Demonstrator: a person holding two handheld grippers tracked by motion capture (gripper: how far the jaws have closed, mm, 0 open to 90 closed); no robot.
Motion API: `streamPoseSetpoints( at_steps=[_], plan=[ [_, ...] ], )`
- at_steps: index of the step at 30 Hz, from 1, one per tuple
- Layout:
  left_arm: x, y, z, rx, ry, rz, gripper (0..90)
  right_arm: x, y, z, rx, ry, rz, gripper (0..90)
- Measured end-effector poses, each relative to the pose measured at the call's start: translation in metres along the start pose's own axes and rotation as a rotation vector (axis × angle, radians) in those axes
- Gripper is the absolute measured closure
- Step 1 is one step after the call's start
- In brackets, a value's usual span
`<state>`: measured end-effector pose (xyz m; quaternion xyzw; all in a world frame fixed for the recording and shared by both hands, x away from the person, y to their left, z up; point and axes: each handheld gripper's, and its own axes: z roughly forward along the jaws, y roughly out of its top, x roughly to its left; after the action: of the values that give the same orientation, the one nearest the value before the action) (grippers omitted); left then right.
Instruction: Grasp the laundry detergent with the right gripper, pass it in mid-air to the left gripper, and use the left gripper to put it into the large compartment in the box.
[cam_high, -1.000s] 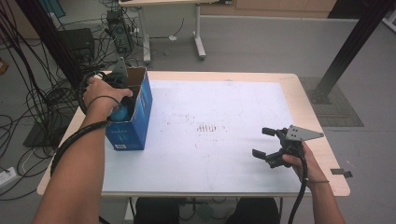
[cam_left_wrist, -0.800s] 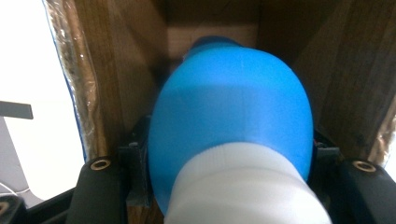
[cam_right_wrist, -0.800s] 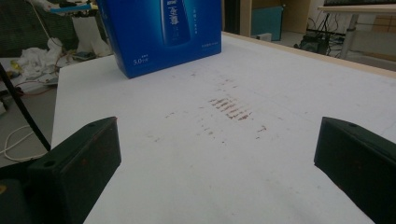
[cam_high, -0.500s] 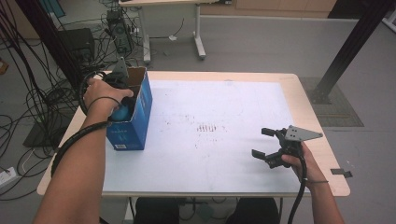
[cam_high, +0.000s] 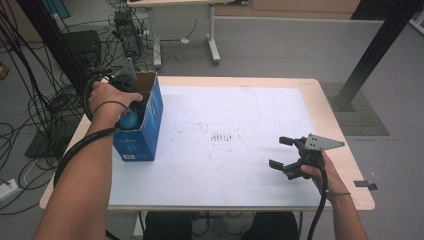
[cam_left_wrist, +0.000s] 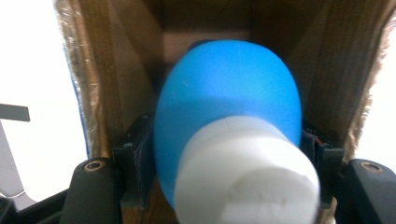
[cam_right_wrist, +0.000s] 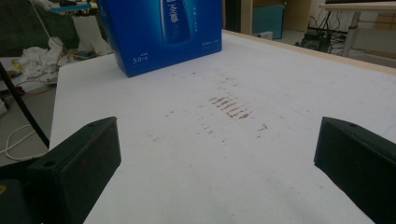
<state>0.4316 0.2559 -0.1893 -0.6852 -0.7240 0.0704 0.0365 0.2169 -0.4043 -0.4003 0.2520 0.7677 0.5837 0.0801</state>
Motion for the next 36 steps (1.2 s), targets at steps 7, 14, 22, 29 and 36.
streamPoseSetpoints(
  at_steps=[7,14,22,29,36],
  plan=[
    [0.001,-0.006,-0.013,-0.025,-0.004,-0.008,34.7,0.000,0.002,-0.002,-0.007,-0.001,-0.006,0.4],
    [-0.002,-0.009,-0.023,-0.031,-0.002,-0.008,33.8,0.001,0.005,-0.001,-0.014,0.001,-0.013,0.4],
    [-0.004,-0.017,-0.037,-0.052,-0.002,-0.008,32.0,0.002,0.006,-0.002,-0.016,0.003,-0.017,0.4],
    [-0.005,-0.024,-0.050,-0.070,-0.004,0.001,31.1,0.002,0.007,-0.001,-0.015,0.007,-0.019,0.4],
    [-0.003,-0.031,-0.060,-0.085,-0.006,0.001,27.3,0.003,0.008,0.000,-0.020,0.012,-0.022,0.4]
  ],
)
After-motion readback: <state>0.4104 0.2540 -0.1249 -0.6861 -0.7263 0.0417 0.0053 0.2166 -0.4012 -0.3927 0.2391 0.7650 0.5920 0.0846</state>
